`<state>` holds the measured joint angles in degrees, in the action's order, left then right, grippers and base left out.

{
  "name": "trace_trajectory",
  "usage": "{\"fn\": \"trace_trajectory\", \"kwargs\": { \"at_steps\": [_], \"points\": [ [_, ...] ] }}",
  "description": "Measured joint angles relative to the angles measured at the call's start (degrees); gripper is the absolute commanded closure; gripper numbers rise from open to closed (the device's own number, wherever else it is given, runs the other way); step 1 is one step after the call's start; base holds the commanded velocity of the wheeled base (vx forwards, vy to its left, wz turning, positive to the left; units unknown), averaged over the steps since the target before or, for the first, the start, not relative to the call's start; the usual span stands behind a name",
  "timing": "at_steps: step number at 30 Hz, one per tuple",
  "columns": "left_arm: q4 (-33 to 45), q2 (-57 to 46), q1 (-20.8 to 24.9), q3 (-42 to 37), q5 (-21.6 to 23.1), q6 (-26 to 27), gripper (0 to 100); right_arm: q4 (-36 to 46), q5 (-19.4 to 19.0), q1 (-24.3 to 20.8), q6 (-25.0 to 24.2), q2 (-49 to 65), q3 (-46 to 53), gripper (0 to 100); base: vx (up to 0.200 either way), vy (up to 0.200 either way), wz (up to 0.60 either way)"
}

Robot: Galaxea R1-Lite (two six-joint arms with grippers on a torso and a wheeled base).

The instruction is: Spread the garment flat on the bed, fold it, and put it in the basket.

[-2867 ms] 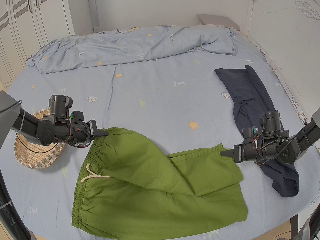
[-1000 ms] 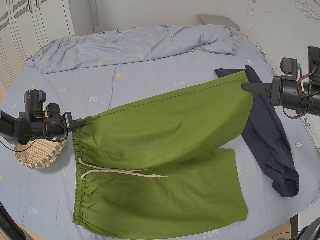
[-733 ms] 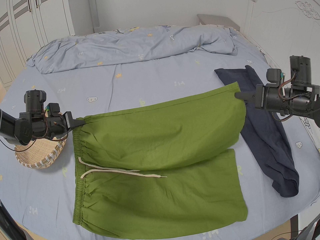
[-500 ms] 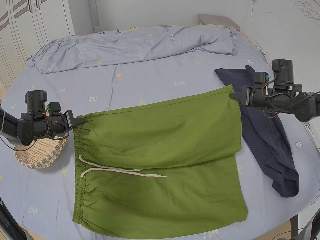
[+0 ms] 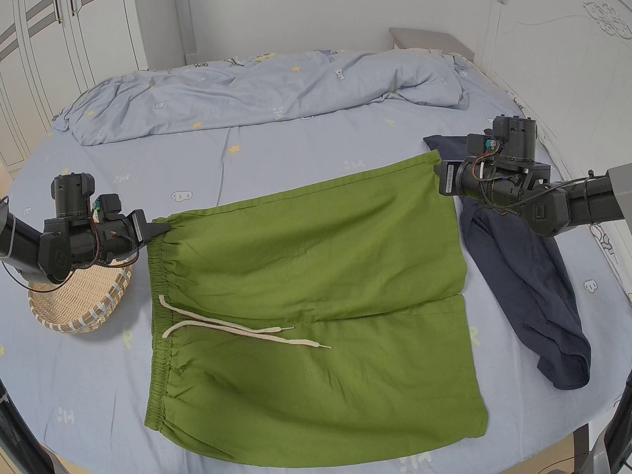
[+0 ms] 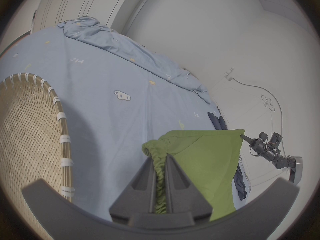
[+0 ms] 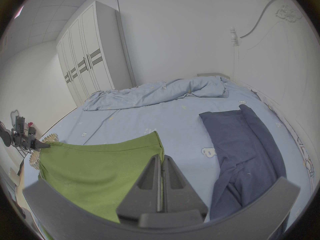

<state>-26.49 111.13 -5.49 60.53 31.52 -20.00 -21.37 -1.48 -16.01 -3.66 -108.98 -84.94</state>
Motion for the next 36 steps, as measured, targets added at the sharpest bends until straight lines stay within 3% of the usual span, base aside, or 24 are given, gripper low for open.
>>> {"fn": "trace_trajectory", "kwargs": {
  "at_steps": [18,19,24,25,36],
  "points": [
    [-0.93,8.02,-1.62,8.96,-0.13,0.27,100,0.41,2.01,-0.30,2.57,-12.21,-12.15,100,0.000,0.000,0.00],
    [-0.90,8.57,-1.62,9.34,-0.16,0.30,100,0.44,2.01,-0.33,2.57,-12.63,-12.37,0,0.000,0.000,0.00],
    [-0.90,10.05,-1.43,10.62,-0.18,0.30,100,0.52,1.99,-0.28,2.60,-13.67,-12.85,0,0.000,0.000,0.00],
    [-0.93,10.29,-1.32,10.86,-0.18,0.28,0,0.55,1.99,-0.30,2.60,-13.78,-12.87,0,0.000,0.000,0.00],
    [-1.01,11.61,-0.16,12.51,-1.63,0.74,0,0.51,2.01,-0.37,2.35,-14.09,-12.61,0,0.000,0.000,0.00]
  ]
}}
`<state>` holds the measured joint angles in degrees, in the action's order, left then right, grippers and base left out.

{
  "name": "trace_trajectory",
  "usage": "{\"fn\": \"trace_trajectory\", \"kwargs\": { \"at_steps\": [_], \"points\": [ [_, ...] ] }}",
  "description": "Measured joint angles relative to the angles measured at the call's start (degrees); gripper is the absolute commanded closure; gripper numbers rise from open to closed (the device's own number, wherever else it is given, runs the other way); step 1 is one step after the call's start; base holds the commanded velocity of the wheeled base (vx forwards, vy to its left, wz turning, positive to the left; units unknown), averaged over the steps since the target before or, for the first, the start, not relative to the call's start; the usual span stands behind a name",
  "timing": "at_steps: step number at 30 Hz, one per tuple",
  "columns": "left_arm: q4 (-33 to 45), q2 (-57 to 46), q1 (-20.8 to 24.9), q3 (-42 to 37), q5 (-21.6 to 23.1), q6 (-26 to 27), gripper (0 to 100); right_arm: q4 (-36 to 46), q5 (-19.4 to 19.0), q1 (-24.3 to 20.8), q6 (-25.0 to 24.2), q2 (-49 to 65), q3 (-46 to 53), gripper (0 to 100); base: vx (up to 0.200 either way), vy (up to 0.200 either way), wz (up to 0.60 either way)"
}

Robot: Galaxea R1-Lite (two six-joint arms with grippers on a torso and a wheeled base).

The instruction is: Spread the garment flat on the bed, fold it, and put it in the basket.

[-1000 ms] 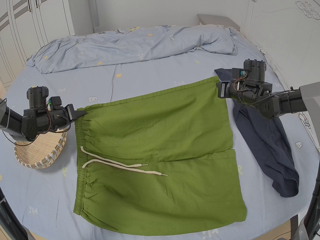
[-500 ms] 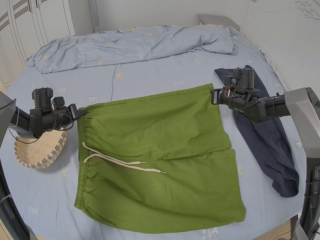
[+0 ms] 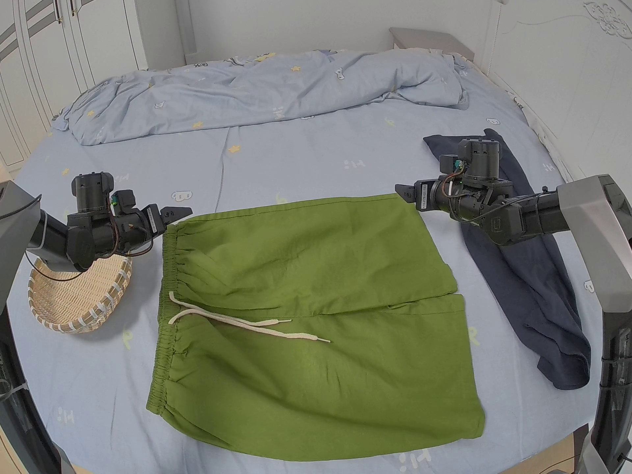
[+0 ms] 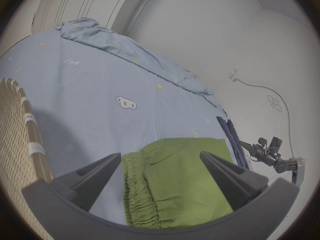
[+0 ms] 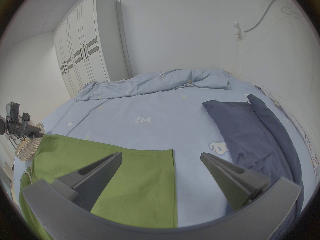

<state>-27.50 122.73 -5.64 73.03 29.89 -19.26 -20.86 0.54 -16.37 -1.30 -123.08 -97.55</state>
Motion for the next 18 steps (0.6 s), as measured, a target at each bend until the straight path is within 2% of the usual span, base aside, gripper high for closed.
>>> {"fn": "trace_trajectory", "kwargs": {
  "at_steps": [9,14,18],
  "points": [
    [-0.05,-3.00,0.13,-2.54,-4.72,0.09,0,0.01,0.15,0.52,-1.15,2.10,2.49,0,0.000,0.000,0.00],
    [0.00,-8.22,0.06,-10.44,-5.10,0.05,0,0.01,0.04,1.60,-3.58,5.77,8.66,0,0.000,0.000,0.00],
    [-0.02,-12.73,0.09,-18.90,-3.93,-0.02,0,-0.07,-0.21,2.46,-6.46,10.03,17.29,0,0.000,0.000,0.00]
  ]
}}
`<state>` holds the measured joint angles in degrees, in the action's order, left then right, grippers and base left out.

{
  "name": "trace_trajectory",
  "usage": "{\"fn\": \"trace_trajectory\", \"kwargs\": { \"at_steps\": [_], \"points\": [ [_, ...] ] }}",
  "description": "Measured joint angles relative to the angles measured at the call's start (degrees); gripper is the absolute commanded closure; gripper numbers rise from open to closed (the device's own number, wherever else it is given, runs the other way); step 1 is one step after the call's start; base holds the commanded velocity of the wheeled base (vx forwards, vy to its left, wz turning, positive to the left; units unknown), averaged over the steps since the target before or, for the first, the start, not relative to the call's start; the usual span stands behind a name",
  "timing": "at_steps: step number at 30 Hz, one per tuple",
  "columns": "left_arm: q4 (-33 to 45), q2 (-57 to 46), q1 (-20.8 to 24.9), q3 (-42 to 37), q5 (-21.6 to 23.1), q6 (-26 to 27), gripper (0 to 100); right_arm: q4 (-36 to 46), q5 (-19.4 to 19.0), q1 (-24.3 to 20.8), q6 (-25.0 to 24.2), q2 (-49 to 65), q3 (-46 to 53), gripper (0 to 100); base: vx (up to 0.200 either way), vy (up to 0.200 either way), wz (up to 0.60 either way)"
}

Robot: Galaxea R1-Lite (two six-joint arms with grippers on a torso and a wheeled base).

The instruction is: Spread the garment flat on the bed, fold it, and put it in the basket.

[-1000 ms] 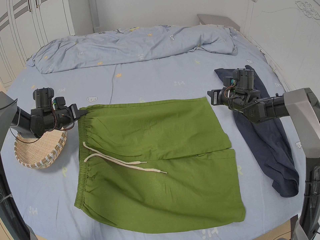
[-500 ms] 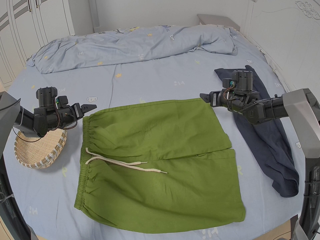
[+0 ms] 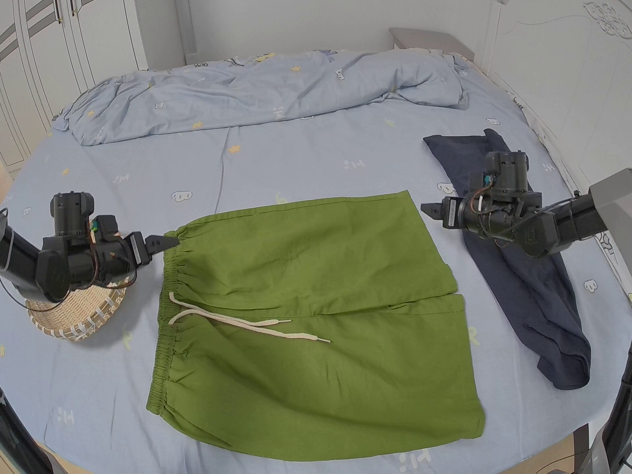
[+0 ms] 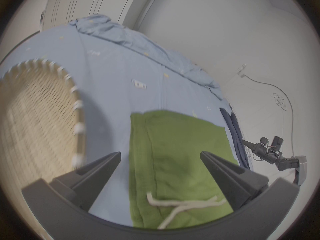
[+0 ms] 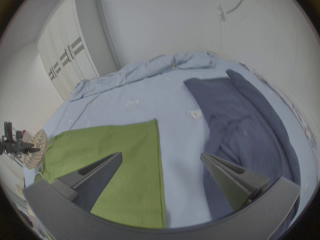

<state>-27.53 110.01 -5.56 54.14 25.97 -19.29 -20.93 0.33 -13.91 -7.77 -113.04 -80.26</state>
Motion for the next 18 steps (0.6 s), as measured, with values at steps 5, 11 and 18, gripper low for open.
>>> {"fn": "trace_trajectory", "kwargs": {
  "at_steps": [5,11,18],
  "points": [
    [0.00,-6.10,-0.96,-12.28,4.50,-0.04,0,-0.33,-0.30,0.77,-3.84,6.73,13.76,0,0.000,0.000,0.00],
    [0.02,-14.59,-2.68,-28.87,10.87,0.00,0,-0.72,-2.10,1.21,-8.24,16.82,29.50,0,0.000,0.000,0.00],
    [-0.02,-22.60,-4.55,-42.81,14.07,1.22,0,-0.68,-3.83,-0.34,-11.06,28.54,41.35,0,0.000,0.000,0.00]
  ]
}}
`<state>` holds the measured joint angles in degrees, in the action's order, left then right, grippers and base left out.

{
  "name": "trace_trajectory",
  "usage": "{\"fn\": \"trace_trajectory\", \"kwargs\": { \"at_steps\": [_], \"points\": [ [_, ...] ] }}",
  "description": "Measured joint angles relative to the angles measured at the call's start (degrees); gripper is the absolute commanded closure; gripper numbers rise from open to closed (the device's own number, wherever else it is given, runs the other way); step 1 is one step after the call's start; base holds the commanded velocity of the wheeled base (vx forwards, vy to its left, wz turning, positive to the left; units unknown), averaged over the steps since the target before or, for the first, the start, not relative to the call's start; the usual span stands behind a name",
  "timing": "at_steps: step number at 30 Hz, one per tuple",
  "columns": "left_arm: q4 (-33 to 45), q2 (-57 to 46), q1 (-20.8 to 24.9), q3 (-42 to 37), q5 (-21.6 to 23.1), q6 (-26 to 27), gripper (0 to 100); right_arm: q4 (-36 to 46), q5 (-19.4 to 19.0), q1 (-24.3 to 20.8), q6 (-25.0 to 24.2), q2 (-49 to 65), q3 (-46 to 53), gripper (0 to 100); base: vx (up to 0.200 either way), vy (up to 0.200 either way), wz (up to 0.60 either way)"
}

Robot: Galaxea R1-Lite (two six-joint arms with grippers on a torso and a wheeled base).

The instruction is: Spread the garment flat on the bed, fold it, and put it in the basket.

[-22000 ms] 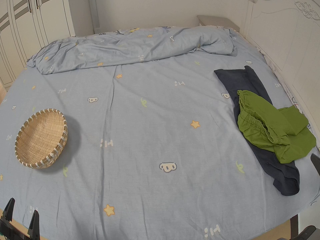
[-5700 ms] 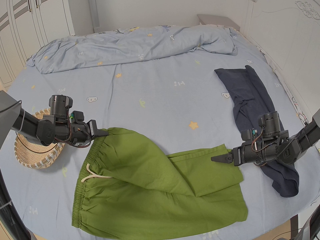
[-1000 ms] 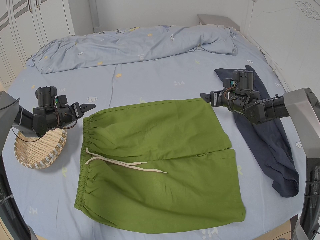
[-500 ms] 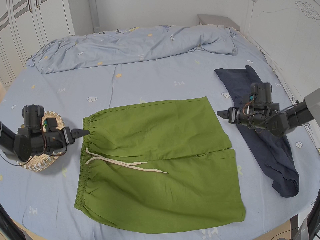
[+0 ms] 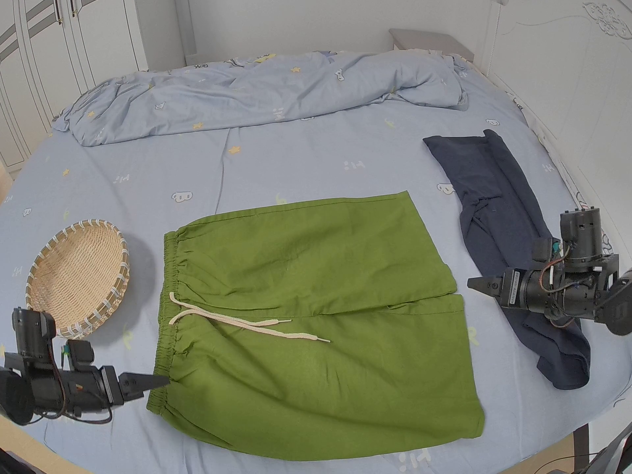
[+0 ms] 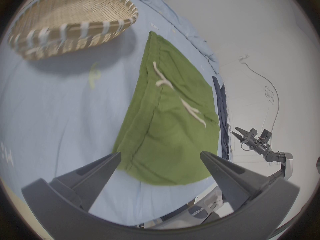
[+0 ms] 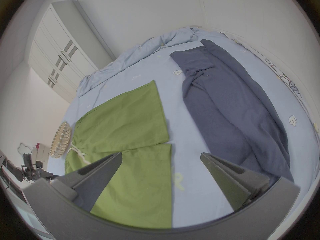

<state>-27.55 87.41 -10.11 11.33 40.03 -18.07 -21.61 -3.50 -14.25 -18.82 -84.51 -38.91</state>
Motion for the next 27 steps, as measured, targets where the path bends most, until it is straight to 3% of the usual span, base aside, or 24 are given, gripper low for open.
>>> {"fn": "trace_trajectory", "kwargs": {
  "at_steps": [6,18,24,25,27],
  "points": [
    [-0.20,-0.41,-1.38,-4.83,0.55,1.65,0,0.09,-0.35,-1.89,-0.52,4.82,3.85,0,0.000,0.000,0.00],
    [-9.40,12.18,-1.82,-5.52,0.61,2.34,0,-0.15,-0.52,-3.05,-0.79,7.25,5.71,0,0.000,0.000,0.00],
    [-13.04,15.52,0.05,-5.21,1.82,1.76,0,-0.24,-0.51,-3.11,-0.88,7.56,5.78,0,0.000,0.000,0.00],
    [-13.34,15.74,0.24,-5.21,2.08,1.65,100,-0.24,-0.51,-3.11,-0.88,7.58,5.78,0,0.000,0.000,0.00],
    [-13.91,16.09,0.41,-5.21,2.36,1.54,100,-0.26,-0.49,-3.13,-0.94,7.63,5.78,0,0.000,0.000,0.00]
  ]
}}
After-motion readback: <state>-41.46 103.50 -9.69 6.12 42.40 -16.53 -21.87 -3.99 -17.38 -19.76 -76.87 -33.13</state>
